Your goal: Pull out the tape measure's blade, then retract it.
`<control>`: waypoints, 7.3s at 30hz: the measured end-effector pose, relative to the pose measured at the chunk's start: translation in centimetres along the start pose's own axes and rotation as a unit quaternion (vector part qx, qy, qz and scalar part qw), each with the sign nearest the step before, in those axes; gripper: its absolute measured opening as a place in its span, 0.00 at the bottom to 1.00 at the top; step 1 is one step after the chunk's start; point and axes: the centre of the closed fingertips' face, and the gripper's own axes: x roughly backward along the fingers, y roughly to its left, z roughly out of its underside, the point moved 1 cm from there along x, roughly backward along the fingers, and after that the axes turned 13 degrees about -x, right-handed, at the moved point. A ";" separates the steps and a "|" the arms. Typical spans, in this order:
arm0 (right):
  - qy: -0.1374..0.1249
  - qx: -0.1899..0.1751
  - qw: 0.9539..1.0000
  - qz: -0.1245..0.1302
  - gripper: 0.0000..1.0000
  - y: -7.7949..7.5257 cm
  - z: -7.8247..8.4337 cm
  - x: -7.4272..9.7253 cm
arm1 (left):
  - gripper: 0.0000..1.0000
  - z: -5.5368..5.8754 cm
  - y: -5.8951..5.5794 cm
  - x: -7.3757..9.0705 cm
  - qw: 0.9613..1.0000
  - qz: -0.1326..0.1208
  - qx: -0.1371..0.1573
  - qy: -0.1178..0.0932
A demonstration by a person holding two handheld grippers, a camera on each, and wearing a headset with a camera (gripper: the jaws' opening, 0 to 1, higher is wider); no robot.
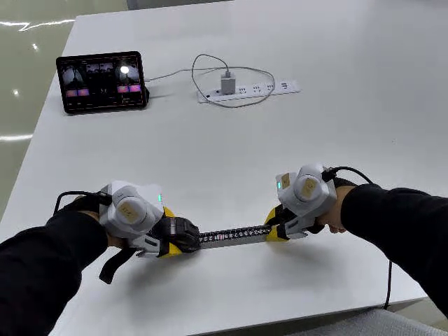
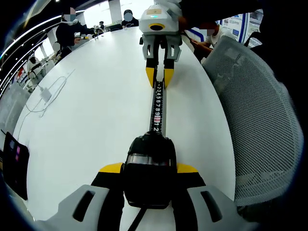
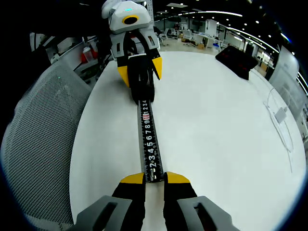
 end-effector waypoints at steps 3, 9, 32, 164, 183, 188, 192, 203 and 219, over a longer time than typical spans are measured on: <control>0.001 0.001 1.000 -0.001 0.10 0.0 0.0 0.0 | 0.32 0.0 0.0 0.0 1.000 0.000 0.001 0.000; 0.001 0.000 1.000 -0.002 0.10 -0.1 0.2 0.2 | 0.32 0.0 0.0 0.0 1.000 -0.001 0.001 -0.001; 0.007 0.005 1.000 0.001 0.10 -0.5 1.3 1.0 | 0.32 0.0 0.0 0.0 1.000 -0.003 0.005 -0.002; 0.053 0.002 0.998 0.021 0.11 -2.7 6.9 5.4 | 0.33 0.1 0.2 -0.3 1.000 -0.019 0.012 -0.020; 0.092 0.055 0.994 0.037 0.17 -2.9 6.9 5.5 | 0.34 0.0 0.3 0.4 1.000 -0.006 -0.010 0.016; 0.088 0.051 0.994 0.035 0.19 -2.7 6.7 6.0 | 0.38 0.2 0.6 1.1 1.000 -0.006 -0.007 0.024; 0.085 0.049 0.995 0.031 0.20 -2.3 6.4 6.3 | 0.40 0.2 0.8 1.7 1.000 -0.009 -0.003 0.026; 0.073 0.010 0.997 0.039 0.34 -1.3 6.2 7.5 | 0.51 -0.1 0.3 3.3 0.999 -0.024 -0.001 0.025; 0.040 -0.005 0.997 0.059 0.52 -0.7 6.5 8.6 | 0.77 0.7 -1.2 4.2 0.997 -0.011 0.080 0.010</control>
